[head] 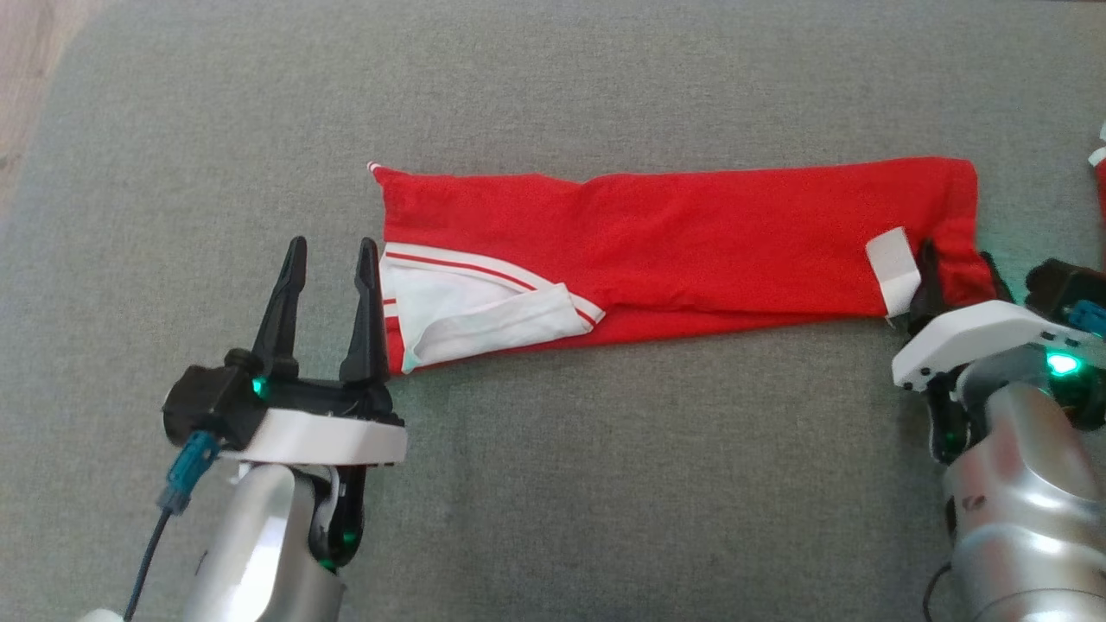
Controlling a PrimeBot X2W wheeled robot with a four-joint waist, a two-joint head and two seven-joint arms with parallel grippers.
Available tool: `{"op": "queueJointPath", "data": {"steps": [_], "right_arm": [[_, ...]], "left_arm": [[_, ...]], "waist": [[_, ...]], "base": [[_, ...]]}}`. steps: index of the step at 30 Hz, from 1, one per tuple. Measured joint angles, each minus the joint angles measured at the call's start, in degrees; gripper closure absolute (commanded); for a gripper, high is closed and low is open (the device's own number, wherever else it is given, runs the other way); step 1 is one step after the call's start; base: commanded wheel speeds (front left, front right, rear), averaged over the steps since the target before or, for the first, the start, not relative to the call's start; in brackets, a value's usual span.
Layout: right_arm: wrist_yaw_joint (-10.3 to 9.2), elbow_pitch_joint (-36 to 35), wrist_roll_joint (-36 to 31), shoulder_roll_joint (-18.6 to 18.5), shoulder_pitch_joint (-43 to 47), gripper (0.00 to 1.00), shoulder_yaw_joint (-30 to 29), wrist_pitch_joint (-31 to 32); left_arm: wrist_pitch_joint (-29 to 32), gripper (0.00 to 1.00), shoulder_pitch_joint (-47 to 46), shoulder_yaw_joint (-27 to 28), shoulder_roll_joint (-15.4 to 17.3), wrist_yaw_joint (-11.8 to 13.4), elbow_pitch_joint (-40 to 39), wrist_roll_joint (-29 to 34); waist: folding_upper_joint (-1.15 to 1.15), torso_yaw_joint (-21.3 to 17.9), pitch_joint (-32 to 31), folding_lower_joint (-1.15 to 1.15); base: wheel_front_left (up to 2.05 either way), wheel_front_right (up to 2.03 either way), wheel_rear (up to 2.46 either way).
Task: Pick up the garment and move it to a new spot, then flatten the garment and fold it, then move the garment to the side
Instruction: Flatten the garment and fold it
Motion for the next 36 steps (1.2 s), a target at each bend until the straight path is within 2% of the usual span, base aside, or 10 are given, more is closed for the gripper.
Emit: {"op": "queueJointPath", "data": {"steps": [1,8,15,24,29,36], "right_arm": [[0.00,0.6,0.0,0.0,-0.3,1.00,0.4,-0.1],[0.00,3.2,-1.3,0.3,-0.8,1.00,1.0,-1.5],[0.00,3.0,-4.6,0.0,0.5,1.00,-3.4,-2.6],[0.00,-1.3,-6.1,-2.8,6.2,1.00,-9.0,-1.8],[0.00,-4.0,-4.7,-1.6,7.0,1.00,-6.9,-1.2],[0.00,-9.9,1.3,0.3,7.0,1.00,3.4,1.3]], "left_arm": [[0.0,0.00,0.0,0.2,0.0,-0.3,0.1,0.1],[0.0,0.00,0.0,0.8,-0.1,-0.4,0.5,1.1],[0.0,0.00,0.4,1.2,-0.1,-0.8,0.8,1.6],[0.0,0.00,3.4,0.9,-0.1,-0.8,1.0,1.9],[0.0,0.00,3.7,-0.2,-0.1,-0.8,1.0,1.9],[0.0,0.00,4.7,-1.3,-0.1,-0.8,0.9,1.9]], "waist": [[0.00,-0.1,-0.1,0.00],[0.00,-0.8,-1.4,0.00],[0.00,-1.8,-4.2,0.00],[0.00,-2.8,-8.5,-0.01],[0.00,-2.7,-10.1,-0.01],[0.00,-0.5,-11.7,-0.01]], "base": [[0.00,0.00,0.00],[0.00,0.00,0.00],[0.00,0.00,0.00],[0.00,0.00,0.00],[0.00,0.00,0.00],[0.00,0.00,0.00]]}}
